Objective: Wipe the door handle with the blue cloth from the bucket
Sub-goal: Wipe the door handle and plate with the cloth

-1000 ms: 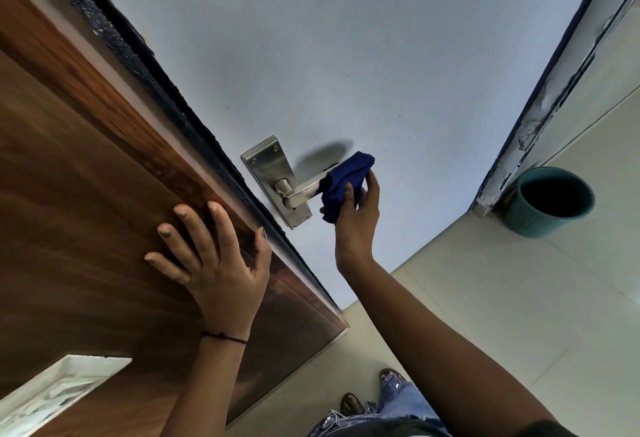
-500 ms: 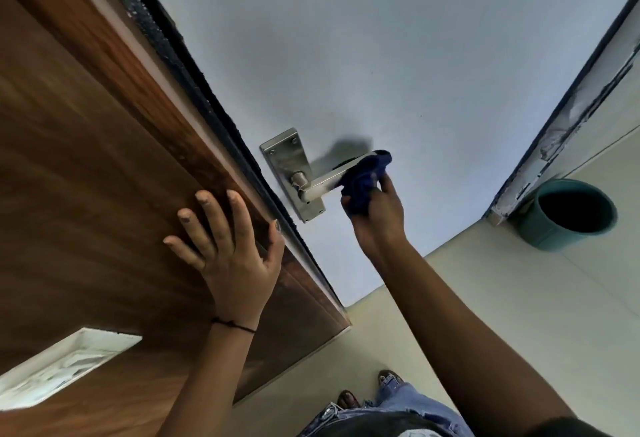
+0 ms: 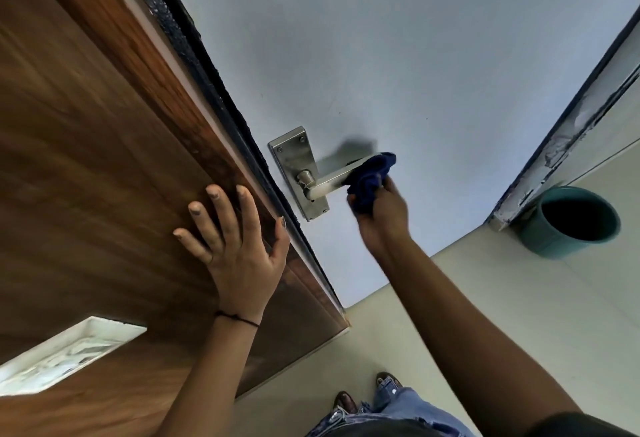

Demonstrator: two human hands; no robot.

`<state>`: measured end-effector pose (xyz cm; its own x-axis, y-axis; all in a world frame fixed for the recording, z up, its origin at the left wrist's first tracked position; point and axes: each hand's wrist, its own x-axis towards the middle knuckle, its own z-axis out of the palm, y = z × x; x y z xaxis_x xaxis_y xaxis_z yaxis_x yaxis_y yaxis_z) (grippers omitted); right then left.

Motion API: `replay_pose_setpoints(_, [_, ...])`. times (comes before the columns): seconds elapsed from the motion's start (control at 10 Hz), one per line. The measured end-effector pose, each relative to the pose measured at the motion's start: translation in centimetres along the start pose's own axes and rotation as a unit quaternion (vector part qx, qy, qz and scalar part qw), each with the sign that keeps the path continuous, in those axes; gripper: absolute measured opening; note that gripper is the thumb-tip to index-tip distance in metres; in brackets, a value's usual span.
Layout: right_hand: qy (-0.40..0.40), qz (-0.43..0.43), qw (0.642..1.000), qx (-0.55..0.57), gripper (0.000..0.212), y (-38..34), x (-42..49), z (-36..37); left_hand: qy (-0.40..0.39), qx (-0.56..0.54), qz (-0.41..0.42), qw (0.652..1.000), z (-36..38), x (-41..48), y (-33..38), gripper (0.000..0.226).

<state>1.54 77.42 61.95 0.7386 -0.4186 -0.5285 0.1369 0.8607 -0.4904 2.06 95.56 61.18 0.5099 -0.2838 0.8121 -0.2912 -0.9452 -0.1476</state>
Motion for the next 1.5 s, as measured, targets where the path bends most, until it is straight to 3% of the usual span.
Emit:
replay_pose_setpoints(0.2, [-0.047, 0.077, 0.995, -0.040, 0.028, 4.5, -3.0, 0.6, 0.006, 0.007, 0.003, 1.000, 0.0, 0.0, -0.1, 0.090])
replay_pose_setpoints(0.3, [-0.055, 0.051, 0.992, -0.106, 0.027, 3.9, -3.0, 0.0, 0.007, 0.007, 0.002, 1.000, 0.1, 0.0, -0.1, 0.090])
replay_pose_setpoints(0.4, [-0.004, 0.001, 0.990, -0.139, 0.030, 2.9, -1.8, -0.2, 0.008, 0.007, 0.002, 1.000, 0.1, 0.0, -0.1, 0.089])
replay_pose_setpoints(0.5, [0.065, -0.119, 0.974, -0.183, 0.034, 0.5, 0.3, -0.6, 0.003, 0.007, 0.003, 1.000, 0.1, 0.1, 0.0, 0.089])
replay_pose_setpoints(0.6, [0.067, -0.234, 0.931, -0.272, 0.037, -2.3, 2.2, -1.1, 0.007, 0.007, 0.000, 1.000, 0.2, 0.1, 0.0, 0.089])
replay_pose_setpoints(0.8, [0.112, -0.318, 0.868, -0.366, 0.055, -4.6, 2.8, -2.6, 0.011, 0.005, -0.002, 1.000, 0.2, 0.1, 0.0, 0.089])
replay_pose_setpoints(0.9, [0.121, -0.371, 0.812, -0.434, 0.057, -3.4, 1.4, -3.8, 0.010, 0.007, -0.005, 1.000, 0.3, 0.1, 0.0, 0.089])
replay_pose_setpoints(1.1, [0.005, -0.399, 0.797, -0.454, 0.045, 3.0, -0.4, -3.1, 0.013, 0.005, -0.005, 1.000, 0.2, 0.1, 0.1, 0.088])
replay_pose_setpoints(1.2, [-0.055, -0.400, 0.773, -0.490, 0.040, 5.0, -1.1, -3.0, 0.013, 0.003, -0.006, 1.000, 0.2, 0.1, 0.1, 0.088])
replay_pose_setpoints(1.3, [-0.119, -0.435, 0.701, -0.553, 0.041, 6.4, -1.9, -3.5, 0.013, 0.003, -0.005, 1.000, 0.2, 0.0, 0.0, 0.089])
replay_pose_setpoints(1.4, [-0.116, -0.451, 0.681, -0.566, 0.041, 5.2, -0.8, -3.9, 0.015, 0.003, -0.005, 1.000, 0.2, 0.0, 0.0, 0.090])
replay_pose_setpoints(1.5, [-0.026, -0.433, 0.763, -0.479, 0.035, 2.4, 1.1, -4.1, 0.011, 0.002, -0.007, 1.000, 0.2, 0.1, 0.1, 0.091])
